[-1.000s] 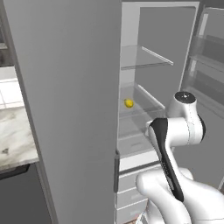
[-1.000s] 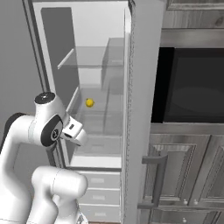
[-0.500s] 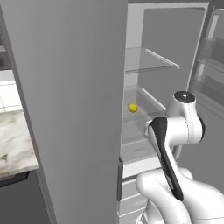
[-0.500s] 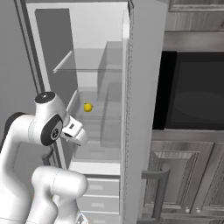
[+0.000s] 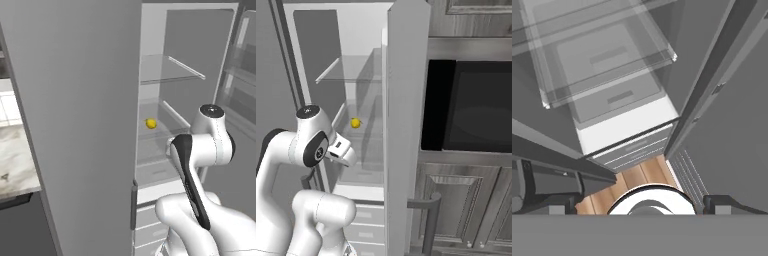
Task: Retrieve a lemon from the fridge and place it on the cutting board with the fish.
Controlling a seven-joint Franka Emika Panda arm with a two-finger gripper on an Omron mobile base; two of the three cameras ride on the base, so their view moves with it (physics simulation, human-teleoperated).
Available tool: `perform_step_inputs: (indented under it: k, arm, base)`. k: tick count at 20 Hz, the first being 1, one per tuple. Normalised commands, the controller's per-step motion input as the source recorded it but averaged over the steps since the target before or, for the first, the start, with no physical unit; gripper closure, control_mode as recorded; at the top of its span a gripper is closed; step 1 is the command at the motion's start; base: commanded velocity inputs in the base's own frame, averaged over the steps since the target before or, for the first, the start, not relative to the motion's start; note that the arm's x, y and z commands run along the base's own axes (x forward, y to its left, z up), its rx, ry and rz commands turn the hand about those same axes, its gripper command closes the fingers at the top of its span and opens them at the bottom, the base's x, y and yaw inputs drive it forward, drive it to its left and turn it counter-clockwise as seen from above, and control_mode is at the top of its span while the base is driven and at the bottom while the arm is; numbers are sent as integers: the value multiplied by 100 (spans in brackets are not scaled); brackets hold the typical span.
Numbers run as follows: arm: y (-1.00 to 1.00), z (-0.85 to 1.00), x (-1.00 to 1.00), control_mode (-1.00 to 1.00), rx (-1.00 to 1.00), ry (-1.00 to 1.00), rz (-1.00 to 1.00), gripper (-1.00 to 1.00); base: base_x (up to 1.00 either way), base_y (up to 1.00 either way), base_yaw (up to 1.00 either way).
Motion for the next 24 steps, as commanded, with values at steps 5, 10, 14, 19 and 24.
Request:
perform_step_inputs:
  k: [5,10,14,19,24]
  arm:
    - [0,0,0,100,0,0,0,-100]
    - [0,0,0,100,0,0,0,-100]
    - [0,0,0,100,0,0,0,-100]
    - [0,0,0,100,0,0,0,-100]
    - [0,0,0,100,0,0,0,-100]
  base:
    - [21,0,7]
    - [29,-4,7]
    - [29,-6,6]
    - [33,-15,6]
    - [10,-18,5]
